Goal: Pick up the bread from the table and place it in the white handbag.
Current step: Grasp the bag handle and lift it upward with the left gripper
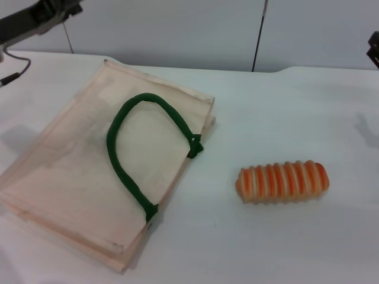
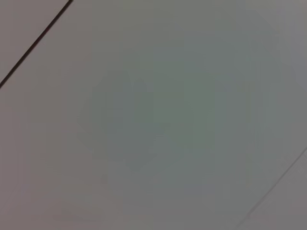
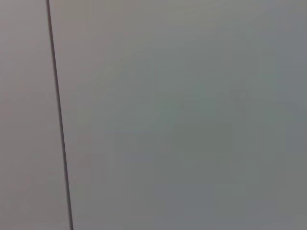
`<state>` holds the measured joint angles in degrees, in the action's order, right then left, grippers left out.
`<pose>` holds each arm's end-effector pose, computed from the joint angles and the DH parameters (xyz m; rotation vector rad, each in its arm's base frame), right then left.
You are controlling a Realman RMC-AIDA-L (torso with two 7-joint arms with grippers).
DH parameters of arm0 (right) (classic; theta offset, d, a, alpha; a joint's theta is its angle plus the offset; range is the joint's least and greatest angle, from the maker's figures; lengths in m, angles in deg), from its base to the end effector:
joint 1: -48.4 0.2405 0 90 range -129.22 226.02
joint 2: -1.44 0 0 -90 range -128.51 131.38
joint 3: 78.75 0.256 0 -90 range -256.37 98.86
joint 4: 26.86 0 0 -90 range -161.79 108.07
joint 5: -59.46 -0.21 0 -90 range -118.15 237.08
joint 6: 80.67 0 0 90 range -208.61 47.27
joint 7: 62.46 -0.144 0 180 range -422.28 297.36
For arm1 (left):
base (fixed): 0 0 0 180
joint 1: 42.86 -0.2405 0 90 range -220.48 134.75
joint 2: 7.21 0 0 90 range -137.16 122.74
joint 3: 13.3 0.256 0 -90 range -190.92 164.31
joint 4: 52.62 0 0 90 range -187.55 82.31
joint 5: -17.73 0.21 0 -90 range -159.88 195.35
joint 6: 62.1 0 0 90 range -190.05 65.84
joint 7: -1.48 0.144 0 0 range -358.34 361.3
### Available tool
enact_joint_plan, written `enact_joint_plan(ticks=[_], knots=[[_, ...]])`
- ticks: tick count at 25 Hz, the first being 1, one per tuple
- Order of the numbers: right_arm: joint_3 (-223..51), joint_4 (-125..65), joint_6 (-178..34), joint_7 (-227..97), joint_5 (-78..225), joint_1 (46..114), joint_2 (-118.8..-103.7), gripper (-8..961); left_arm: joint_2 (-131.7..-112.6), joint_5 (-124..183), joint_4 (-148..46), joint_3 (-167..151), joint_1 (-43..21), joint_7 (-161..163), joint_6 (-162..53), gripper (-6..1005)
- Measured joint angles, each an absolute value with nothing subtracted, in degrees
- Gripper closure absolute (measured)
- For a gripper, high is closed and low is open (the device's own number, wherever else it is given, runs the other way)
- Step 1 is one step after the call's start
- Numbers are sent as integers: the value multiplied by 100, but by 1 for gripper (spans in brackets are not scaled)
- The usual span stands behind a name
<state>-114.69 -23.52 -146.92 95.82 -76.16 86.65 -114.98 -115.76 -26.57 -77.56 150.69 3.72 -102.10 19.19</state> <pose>0.3006 0.3907 0.0135 -1.6083 0.5935 0.8286 -0.2706 0.4228 0.1094 -1.9645 -1.2651 -1.1867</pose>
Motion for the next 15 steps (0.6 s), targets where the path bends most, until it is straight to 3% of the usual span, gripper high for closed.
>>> enact_joint_plan(ticks=[15], knots=[[-11470,-2385,-14665,9583,-7617,8622,-11484,61,-11373,1547,-8986,15079,1591,-11075,2068,122]])
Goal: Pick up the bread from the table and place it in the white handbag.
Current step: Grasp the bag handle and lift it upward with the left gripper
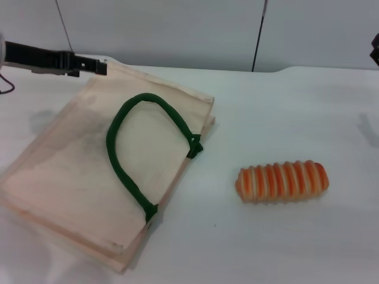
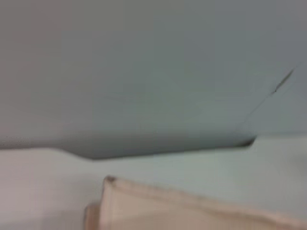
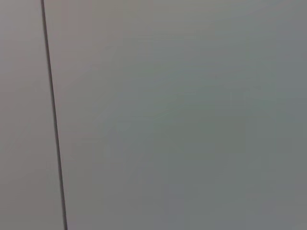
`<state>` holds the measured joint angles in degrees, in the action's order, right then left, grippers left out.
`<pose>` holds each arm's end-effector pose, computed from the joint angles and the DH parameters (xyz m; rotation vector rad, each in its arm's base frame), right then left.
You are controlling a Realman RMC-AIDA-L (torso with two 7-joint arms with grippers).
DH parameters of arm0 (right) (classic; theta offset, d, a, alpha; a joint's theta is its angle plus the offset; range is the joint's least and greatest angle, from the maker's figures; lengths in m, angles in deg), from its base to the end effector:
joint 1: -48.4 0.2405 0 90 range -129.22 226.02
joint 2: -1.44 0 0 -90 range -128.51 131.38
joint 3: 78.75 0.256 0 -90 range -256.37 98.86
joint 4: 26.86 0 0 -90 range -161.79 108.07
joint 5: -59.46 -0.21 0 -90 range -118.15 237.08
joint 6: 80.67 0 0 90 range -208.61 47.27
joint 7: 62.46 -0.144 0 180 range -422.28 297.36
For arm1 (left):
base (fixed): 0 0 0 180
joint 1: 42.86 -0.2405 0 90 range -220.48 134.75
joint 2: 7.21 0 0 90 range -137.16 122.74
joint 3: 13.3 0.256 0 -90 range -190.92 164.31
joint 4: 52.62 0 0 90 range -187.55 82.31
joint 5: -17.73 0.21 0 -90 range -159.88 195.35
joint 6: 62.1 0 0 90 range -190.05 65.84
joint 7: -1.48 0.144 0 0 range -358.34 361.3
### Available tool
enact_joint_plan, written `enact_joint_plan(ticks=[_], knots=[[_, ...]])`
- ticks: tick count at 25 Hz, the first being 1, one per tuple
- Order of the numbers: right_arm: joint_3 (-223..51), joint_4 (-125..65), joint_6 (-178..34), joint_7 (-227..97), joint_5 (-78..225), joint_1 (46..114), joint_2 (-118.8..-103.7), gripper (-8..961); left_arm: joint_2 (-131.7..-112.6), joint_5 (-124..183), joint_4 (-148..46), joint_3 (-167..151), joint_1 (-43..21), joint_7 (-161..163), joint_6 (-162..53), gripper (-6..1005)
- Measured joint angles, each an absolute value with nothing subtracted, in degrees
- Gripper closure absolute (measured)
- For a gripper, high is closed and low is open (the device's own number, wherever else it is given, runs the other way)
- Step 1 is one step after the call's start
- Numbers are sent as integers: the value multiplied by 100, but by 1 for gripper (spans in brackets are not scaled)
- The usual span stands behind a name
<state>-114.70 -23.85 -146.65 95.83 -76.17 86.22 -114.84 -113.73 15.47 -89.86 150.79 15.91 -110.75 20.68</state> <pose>0.3041 0.3896 0.0157 -1.6036 0.5944 0.8181 -0.2652 0.4350 0.1155 -2.2471 -1.3386 -0.3249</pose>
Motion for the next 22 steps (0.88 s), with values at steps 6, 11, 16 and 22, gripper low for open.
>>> enact_joint_plan(ticks=[6,11,16,22], knots=[[-11470,-2396,-14661,9583,-7638,8621,-11484,61,-11496,2118,-8932,15079,1926,-10943,1811,123],[-11470,-2388,-14658,9583,-7646,8638,-11484,61,-11790,2287,-8841,15079,2031,-10800,1385,123],[-11470,-2373,-14658,9583,-7653,8654,-11484,61,-11936,2302,-8651,15079,2080,-10687,1191,123],[-11470,-2362,-14658,9580,-7631,8673,-11484,61,-11921,2318,-8214,15079,2028,-10672,691,123]])
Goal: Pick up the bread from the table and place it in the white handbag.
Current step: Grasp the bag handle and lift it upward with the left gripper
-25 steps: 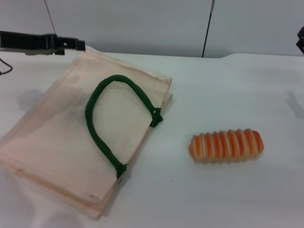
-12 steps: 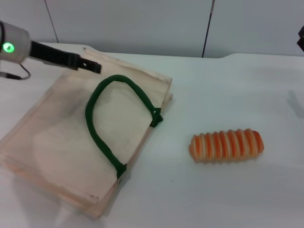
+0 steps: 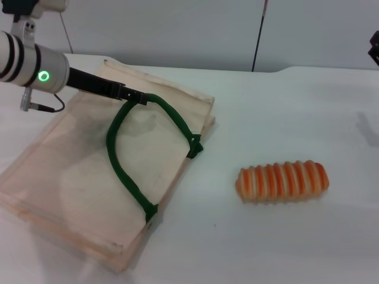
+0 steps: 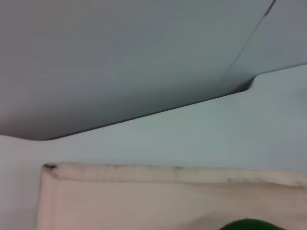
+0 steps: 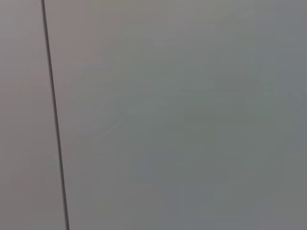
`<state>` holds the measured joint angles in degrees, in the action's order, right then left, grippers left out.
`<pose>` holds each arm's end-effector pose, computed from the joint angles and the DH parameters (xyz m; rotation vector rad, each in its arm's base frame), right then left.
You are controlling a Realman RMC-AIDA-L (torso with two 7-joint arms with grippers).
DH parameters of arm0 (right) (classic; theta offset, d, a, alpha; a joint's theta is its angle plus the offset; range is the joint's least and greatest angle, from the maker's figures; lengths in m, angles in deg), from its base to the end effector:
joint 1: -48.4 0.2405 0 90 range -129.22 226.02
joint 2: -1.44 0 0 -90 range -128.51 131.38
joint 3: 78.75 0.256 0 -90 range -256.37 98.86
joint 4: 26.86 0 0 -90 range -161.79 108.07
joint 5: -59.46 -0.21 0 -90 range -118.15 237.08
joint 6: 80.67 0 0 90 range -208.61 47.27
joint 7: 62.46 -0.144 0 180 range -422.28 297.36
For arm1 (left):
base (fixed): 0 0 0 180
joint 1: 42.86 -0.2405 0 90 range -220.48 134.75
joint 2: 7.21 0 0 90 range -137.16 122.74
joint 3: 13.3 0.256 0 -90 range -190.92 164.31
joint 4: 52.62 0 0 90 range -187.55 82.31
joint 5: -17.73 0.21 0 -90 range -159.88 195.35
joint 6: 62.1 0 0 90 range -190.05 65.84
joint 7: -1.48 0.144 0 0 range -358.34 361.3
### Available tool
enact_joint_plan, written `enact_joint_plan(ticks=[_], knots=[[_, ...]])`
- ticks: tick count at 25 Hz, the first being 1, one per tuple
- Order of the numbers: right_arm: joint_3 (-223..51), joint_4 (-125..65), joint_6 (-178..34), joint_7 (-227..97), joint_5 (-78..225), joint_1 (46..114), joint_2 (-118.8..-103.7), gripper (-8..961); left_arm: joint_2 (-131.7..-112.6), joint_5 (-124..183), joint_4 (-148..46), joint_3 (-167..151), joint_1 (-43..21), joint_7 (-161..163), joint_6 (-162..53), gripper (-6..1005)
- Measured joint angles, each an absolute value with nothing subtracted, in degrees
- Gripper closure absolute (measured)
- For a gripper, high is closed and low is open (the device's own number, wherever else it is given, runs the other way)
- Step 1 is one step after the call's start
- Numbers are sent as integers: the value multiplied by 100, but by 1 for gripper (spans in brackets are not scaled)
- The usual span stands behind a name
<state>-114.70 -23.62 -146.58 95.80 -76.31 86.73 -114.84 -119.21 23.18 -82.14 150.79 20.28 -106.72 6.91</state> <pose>0.3013 0.3918 0.0150 -1.6059 0.5943 0.8241 -0.2456 0.4503 0.0425 -2.3525 -1.2010 -0.1262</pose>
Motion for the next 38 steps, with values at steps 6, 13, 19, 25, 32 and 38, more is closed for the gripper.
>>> enact_joint_plan(ticks=[6,13,19,25,32,38], knots=[[-11470,-2360,-14659,9578,-7627,8680,-11484,61,-11959,2451,-7845,15079,1977,-10632,179,126],[-11470,-2361,-14659,9575,-7618,8681,-11484,61,-11969,2451,-7715,15079,1963,-10603,-22,151],[-11470,-2361,-14659,9574,-7636,8679,-11484,60,-11967,2465,-7710,15079,1938,-10667,-11,173],[-11470,-2361,-14659,9574,-7652,8675,-11484,60,-11945,2435,-7706,15079,1893,-10686,13,443],[-11464,-2366,-14655,9574,-7668,8638,-11484,60,-11889,1964,-7738,15070,1852,-10433,282,733],[-11452,-2378,-14651,9574,-7668,8637,-11484,60,-11445,333,-7771,15071,1458,-9515,1842,879]])
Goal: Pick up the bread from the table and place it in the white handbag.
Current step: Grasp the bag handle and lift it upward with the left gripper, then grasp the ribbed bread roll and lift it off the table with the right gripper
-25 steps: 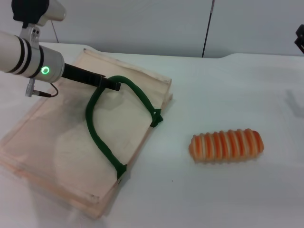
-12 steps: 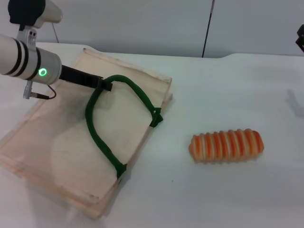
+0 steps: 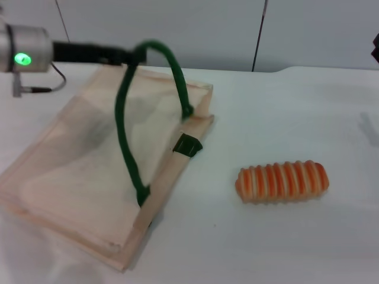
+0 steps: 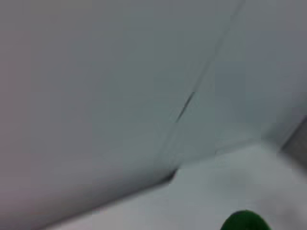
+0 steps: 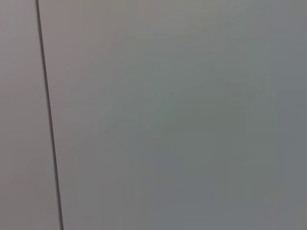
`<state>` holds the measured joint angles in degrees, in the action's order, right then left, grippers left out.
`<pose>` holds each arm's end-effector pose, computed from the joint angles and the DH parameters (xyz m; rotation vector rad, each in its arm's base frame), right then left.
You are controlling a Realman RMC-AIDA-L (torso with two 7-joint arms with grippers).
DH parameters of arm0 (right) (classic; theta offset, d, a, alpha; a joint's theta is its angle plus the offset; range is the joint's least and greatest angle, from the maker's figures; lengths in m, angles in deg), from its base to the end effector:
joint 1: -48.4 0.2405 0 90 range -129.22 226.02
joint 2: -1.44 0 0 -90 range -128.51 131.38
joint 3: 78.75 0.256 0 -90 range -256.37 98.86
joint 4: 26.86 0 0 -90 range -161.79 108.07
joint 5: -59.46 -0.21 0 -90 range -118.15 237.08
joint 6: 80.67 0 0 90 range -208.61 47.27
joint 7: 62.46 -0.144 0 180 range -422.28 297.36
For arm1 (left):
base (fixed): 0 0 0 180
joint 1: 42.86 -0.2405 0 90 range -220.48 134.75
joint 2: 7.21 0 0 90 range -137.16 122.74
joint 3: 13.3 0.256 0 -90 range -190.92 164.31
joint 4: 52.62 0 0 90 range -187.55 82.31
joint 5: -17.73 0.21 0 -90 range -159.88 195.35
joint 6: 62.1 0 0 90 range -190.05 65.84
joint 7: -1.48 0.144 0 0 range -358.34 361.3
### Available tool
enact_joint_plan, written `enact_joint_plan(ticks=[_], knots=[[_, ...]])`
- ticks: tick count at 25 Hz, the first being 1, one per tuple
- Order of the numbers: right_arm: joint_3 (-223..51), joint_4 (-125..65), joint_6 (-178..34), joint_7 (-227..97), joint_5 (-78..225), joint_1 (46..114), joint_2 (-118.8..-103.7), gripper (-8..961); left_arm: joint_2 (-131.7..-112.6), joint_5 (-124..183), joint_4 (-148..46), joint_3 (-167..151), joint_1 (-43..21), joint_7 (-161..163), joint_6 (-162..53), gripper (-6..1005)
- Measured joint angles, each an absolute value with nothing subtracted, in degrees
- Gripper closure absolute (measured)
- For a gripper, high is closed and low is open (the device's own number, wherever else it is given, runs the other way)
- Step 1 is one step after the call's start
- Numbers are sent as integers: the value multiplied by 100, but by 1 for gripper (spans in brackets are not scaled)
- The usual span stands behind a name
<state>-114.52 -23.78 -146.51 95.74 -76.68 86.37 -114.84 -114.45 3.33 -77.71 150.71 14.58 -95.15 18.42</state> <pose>0.3042 0.3906 0.0166 -1.5928 0.6015 0.8217 -0.2335 0.4418 0.0705 -2.4493 -1.0556 -0.5788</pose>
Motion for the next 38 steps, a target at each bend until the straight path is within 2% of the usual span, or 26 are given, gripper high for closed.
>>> enact_joint_plan(ticks=[4,6,16,24,27,35,38], knots=[[-11446,-2378,-14650,9574,-7668,8636,-11484,60,-11170,-395,-7800,15080,1156,-9339,2714,879],[-11445,-2378,-14650,9574,-7669,8635,-11484,60,-11111,-475,-7869,15080,1107,-9326,3011,879],[-11486,-2398,-14718,9276,-7621,8628,-11480,60,-11037,-928,-8323,15079,1097,-9331,4165,879],[-12479,-2836,-14666,7841,-7580,8608,-11407,60,-10919,-1160,-8584,15078,1131,-9652,4548,878],[-13371,-3499,-14665,6883,-7226,8484,-11268,60,-10917,-1129,-8617,15079,1108,-9693,4495,878],[-13754,-5315,-15405,4540,-3763,8472,-10544,60,-10951,-897,-8620,15079,1106,-9773,4263,878],[-13723,-6122,-16000,3801,-2561,8581,-10422,59,-10956,-822,-8620,15079,1124,-9802,4226,878]])
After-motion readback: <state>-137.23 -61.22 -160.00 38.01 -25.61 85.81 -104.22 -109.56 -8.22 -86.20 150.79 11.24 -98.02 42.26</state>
